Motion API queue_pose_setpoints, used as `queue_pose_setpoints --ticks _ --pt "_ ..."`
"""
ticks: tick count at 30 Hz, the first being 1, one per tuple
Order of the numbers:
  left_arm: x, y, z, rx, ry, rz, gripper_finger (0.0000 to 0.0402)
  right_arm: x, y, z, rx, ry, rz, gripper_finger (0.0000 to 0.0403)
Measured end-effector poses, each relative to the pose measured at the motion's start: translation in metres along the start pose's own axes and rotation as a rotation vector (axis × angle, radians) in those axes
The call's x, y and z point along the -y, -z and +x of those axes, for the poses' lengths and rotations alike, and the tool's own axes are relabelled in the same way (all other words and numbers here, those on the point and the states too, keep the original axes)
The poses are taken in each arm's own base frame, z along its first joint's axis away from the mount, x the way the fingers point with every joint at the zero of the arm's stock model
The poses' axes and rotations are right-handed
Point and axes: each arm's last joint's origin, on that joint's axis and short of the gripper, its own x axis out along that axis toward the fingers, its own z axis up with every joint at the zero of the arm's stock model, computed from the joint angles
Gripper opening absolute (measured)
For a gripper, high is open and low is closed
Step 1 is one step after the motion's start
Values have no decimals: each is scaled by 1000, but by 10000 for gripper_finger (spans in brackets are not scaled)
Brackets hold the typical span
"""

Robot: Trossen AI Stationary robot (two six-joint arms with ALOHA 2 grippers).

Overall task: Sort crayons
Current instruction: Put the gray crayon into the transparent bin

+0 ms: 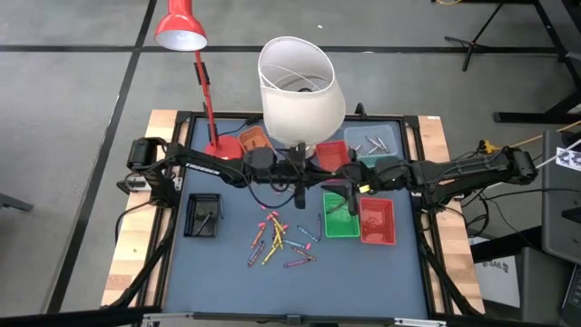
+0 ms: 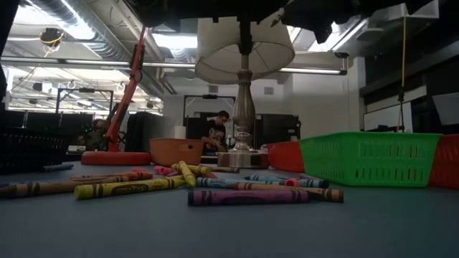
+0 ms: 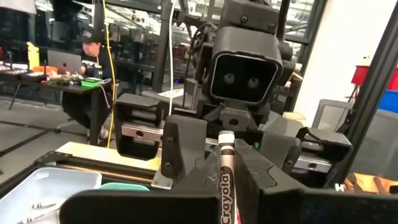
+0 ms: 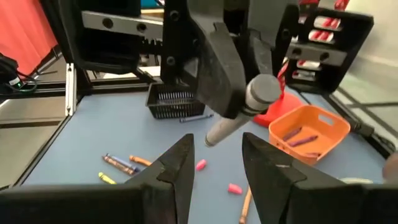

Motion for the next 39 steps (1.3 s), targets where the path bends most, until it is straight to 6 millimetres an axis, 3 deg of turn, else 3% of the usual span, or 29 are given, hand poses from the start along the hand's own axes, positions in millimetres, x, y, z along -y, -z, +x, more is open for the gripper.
queue_pose_setpoints --ticks 12,27,35,39 --pt "0 0 0 0 0 0 5 0 -5 0 57 -3 -4 127" --pt "0 4 0 -45 -1 0 5 -2 8 20 2 -2 -6 22" --pt "-1 6 0 -64 -7 -1 6 -2 8 20 -3 -2 -6 23" --pt "-1 6 0 -66 -9 -2 28 -2 8 20 -5 -2 -8 18"
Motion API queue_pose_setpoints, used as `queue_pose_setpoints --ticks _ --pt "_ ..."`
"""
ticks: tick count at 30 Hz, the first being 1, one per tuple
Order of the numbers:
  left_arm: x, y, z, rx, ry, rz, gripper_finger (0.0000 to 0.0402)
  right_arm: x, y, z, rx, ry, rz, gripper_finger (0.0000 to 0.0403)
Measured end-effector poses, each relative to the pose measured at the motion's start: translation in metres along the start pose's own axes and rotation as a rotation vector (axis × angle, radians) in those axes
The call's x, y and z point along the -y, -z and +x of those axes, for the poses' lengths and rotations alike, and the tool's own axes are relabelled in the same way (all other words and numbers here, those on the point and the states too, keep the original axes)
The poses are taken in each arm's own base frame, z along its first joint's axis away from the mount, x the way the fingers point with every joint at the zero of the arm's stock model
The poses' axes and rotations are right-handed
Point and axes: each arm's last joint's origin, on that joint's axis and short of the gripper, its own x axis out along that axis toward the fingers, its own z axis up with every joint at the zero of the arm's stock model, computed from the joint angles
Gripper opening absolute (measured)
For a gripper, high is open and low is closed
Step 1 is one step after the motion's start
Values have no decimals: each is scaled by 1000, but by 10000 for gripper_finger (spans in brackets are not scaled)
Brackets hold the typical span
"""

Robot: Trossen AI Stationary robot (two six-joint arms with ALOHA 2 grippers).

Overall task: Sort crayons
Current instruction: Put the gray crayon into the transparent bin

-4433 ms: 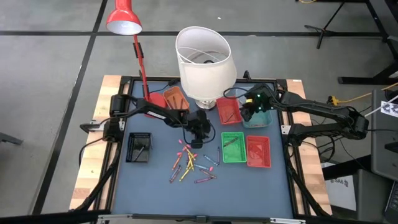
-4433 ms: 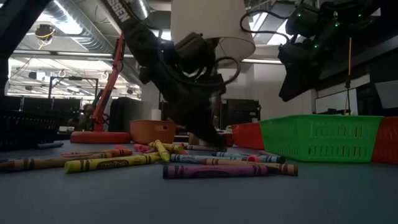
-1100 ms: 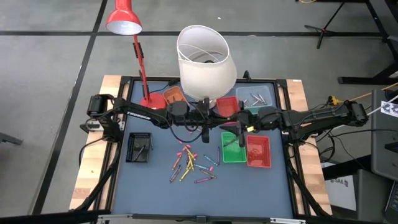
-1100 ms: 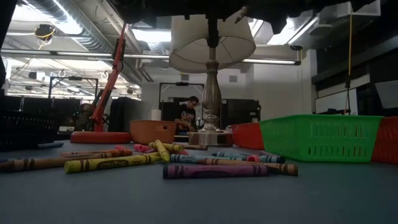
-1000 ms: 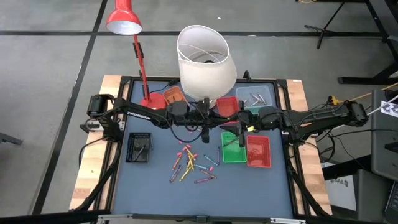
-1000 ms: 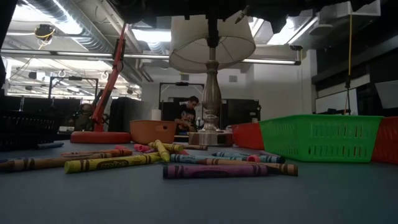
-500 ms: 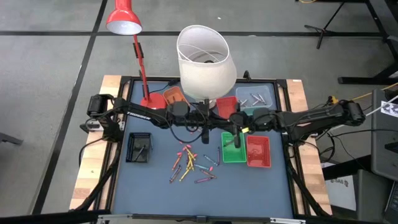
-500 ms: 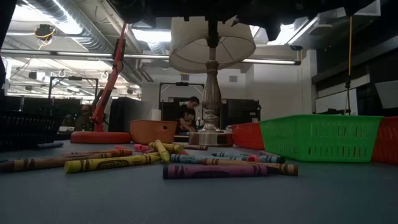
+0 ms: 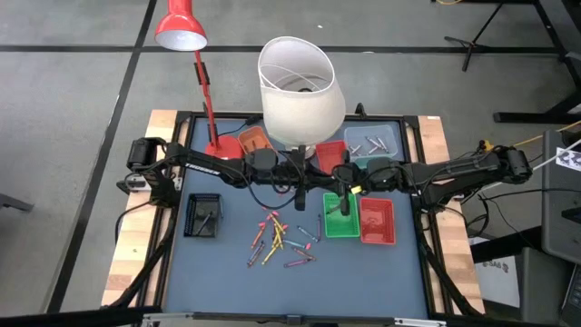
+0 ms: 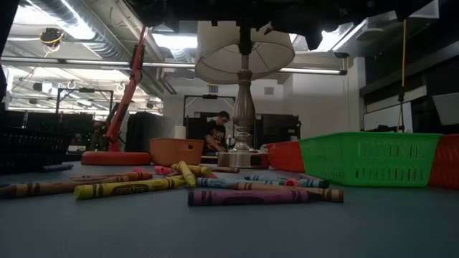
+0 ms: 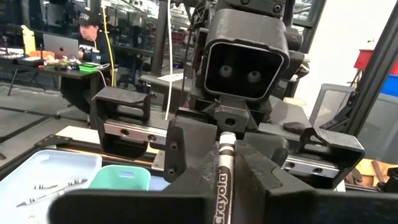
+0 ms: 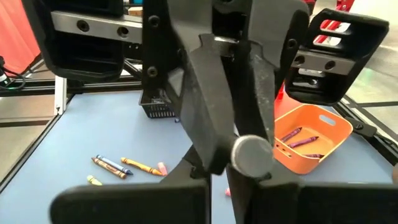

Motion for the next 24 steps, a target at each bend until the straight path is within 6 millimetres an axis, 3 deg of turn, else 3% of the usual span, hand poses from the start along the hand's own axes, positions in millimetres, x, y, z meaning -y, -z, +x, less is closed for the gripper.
queue_pose_setpoints --ticks 9,24 --pt "-1 0 0 1 -10 -1 96 1 4 -3 -53 10 -6 18" --pt "-24 6 -1 -95 -70 -3 101 17 35 -28 -435 361 -106 21"
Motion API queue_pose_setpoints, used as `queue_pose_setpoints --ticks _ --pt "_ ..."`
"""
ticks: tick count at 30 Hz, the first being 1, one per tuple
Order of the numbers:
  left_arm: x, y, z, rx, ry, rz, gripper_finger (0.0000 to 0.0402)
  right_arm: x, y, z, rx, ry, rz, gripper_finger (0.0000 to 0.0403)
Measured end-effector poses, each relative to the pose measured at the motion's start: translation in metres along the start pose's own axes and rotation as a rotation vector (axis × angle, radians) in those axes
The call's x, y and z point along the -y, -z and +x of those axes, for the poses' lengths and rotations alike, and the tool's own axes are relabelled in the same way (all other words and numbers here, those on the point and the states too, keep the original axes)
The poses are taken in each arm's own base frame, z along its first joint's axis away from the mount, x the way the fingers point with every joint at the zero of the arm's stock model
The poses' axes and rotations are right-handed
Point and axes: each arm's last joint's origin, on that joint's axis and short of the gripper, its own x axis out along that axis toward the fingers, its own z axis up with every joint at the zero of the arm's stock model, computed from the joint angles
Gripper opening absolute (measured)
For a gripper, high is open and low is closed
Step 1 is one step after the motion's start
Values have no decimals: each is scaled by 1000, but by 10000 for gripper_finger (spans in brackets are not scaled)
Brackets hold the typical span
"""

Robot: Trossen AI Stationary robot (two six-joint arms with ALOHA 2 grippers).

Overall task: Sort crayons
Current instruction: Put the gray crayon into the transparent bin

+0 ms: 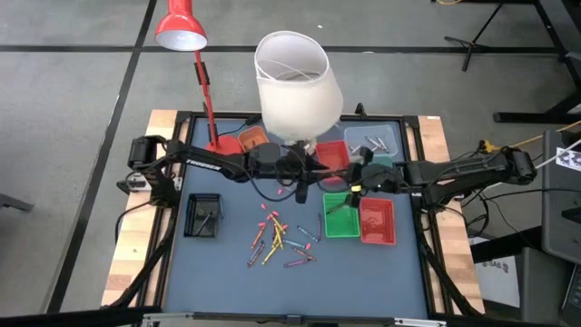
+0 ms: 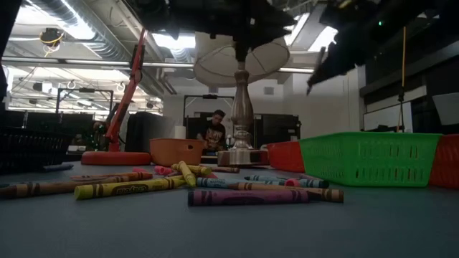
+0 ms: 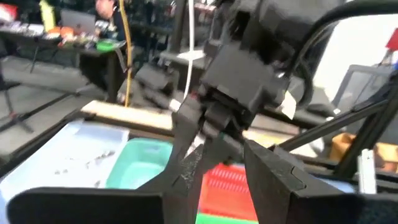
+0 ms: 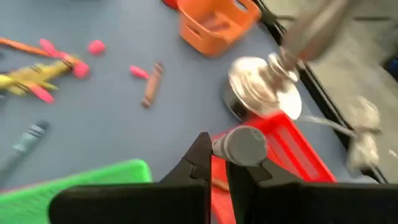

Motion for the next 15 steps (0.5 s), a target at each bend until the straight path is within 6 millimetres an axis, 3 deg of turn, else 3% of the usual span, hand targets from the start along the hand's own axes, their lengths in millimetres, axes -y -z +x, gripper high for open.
queue_pose_setpoints --ticks 7,15 --pt "-13 11 -1 -128 -60 -11 100 26 12 8 -142 104 55 22" --pt "-12 25 -4 -268 -76 -14 100 44 22 12 -248 121 93 22"
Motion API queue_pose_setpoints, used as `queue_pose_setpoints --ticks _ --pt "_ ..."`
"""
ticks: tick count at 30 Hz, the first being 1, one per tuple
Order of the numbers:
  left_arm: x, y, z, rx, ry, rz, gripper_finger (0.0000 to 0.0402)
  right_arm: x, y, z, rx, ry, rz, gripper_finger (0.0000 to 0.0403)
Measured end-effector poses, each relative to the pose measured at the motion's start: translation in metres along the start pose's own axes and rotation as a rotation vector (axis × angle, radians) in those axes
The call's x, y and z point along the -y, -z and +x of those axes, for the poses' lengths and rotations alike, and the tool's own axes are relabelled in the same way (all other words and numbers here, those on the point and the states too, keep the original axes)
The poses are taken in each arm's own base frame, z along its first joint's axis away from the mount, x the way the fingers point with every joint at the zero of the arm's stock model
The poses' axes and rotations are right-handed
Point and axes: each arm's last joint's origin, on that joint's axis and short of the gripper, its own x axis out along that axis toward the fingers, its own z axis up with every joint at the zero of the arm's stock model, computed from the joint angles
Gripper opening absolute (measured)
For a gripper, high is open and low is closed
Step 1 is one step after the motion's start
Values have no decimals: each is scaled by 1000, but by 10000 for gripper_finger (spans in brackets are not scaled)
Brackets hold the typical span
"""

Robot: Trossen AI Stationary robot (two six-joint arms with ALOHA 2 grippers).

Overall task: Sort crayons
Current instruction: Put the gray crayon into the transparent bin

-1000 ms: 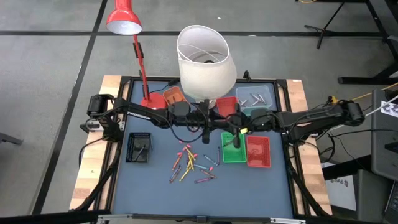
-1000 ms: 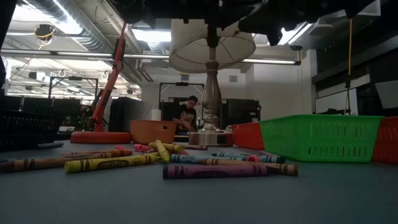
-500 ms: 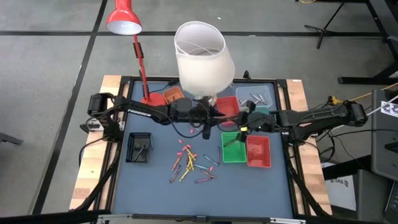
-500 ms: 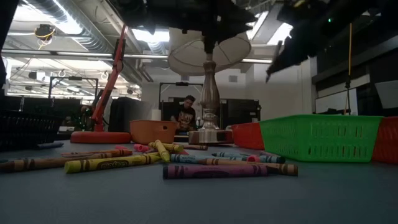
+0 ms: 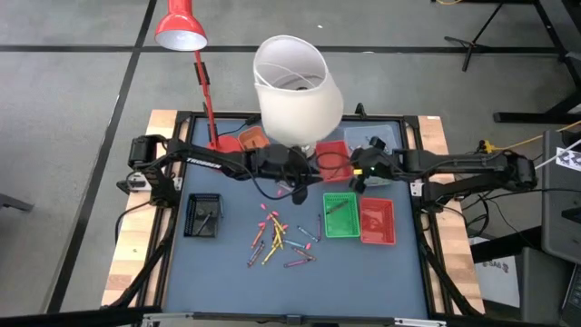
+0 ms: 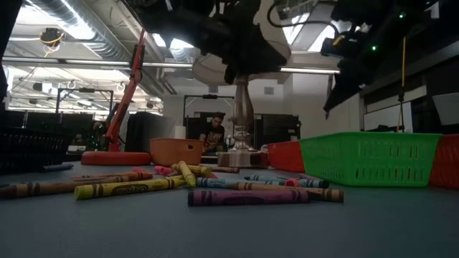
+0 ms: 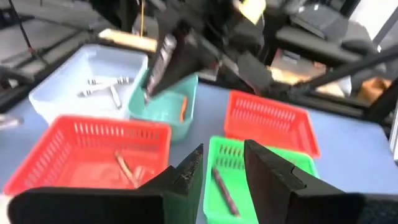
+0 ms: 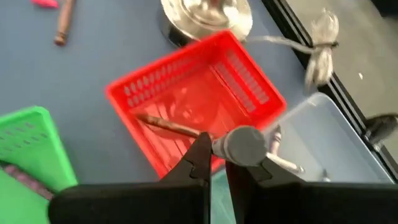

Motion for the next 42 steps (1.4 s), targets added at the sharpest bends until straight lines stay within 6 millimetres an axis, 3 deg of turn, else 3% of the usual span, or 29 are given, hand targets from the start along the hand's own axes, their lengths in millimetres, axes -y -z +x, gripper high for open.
queue_pose_setpoints --ticks 11,19,25,42 --pt "-5 30 -5 -315 -49 -6 100 35 14 11 -147 257 54 23" --pt "-9 58 -20 -652 -76 -88 100 58 41 30 -224 373 140 24" --pt "-9 70 -30 -809 -110 -94 100 67 56 39 -239 411 193 31" --pt "37 90 -45 -987 -66 -33 100 82 44 45 -50 442 320 33"
